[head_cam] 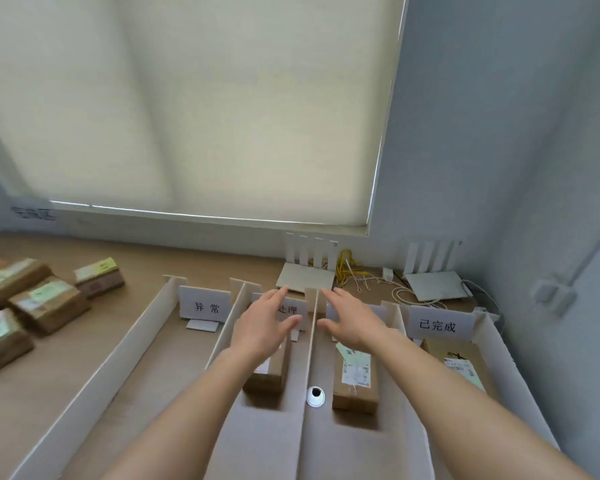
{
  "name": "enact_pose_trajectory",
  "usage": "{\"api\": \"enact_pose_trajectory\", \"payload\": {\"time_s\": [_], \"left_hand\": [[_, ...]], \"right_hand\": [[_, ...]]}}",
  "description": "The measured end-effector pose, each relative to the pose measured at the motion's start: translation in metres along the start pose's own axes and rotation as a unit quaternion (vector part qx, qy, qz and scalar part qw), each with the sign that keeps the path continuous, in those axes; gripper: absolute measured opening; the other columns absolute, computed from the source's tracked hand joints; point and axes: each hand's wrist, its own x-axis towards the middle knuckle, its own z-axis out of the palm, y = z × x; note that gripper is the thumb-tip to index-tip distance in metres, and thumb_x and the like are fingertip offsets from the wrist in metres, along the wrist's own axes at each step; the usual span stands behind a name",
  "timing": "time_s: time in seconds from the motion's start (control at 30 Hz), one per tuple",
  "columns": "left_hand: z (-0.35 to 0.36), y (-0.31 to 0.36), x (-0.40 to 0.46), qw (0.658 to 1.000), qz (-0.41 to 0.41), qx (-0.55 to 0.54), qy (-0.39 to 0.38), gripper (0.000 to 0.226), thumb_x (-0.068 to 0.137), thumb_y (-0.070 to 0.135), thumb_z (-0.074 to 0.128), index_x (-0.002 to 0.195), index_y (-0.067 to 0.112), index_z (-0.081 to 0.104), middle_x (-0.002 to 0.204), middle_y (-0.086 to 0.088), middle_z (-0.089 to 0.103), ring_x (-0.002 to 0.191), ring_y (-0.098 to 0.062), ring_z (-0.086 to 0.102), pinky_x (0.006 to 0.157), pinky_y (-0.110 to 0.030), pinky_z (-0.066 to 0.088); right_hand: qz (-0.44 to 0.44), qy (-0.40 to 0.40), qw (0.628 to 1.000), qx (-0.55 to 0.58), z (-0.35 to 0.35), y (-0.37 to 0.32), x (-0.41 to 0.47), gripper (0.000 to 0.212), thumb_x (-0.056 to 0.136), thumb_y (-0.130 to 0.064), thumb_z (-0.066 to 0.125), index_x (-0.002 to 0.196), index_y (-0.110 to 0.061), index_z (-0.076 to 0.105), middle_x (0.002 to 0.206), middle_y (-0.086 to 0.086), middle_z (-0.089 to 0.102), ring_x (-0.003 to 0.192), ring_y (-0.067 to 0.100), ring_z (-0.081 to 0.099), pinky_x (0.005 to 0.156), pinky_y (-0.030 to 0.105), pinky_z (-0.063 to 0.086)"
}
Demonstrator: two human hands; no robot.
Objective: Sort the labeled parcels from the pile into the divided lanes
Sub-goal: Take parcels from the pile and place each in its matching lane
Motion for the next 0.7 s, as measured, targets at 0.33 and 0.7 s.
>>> {"api": "enact_pose_trajectory", "payload": {"time_s": [0.33,0.7], "left_hand": [[-0.311,-0.101,-0.129,0.986,-0.059,0.089,0.129,0.074,0.089,0.063,0.057,0.152,0.036,0.032,0.158,0.009,0.033,0.138,-0.017,0.044,0.104,-0.039,0.046],[-0.555,-0.232,-0.374,0.942,-0.187,0.146,0.236,0.071,0.092,0.064,0.052,0.154,0.035,0.030,0.161,0.005,0.029,0.144,-0.021,0.034,0.110,-0.041,0.036]], "right_hand": [[-0.137,0.063,0.985,-0.087,-0.087,-0.302,-0.074,0.072,0.099,-0.060,0.049,0.160,-0.044,0.014,0.169,-0.010,0.014,0.151,0.019,0.028,0.116,0.043,0.037],[-0.280,0.088,0.947,-0.133,-0.068,-0.616,-0.173,0.075,0.095,-0.070,0.045,0.159,-0.046,0.015,0.169,-0.008,0.014,0.151,0.022,0.029,0.111,0.042,0.039]]}}
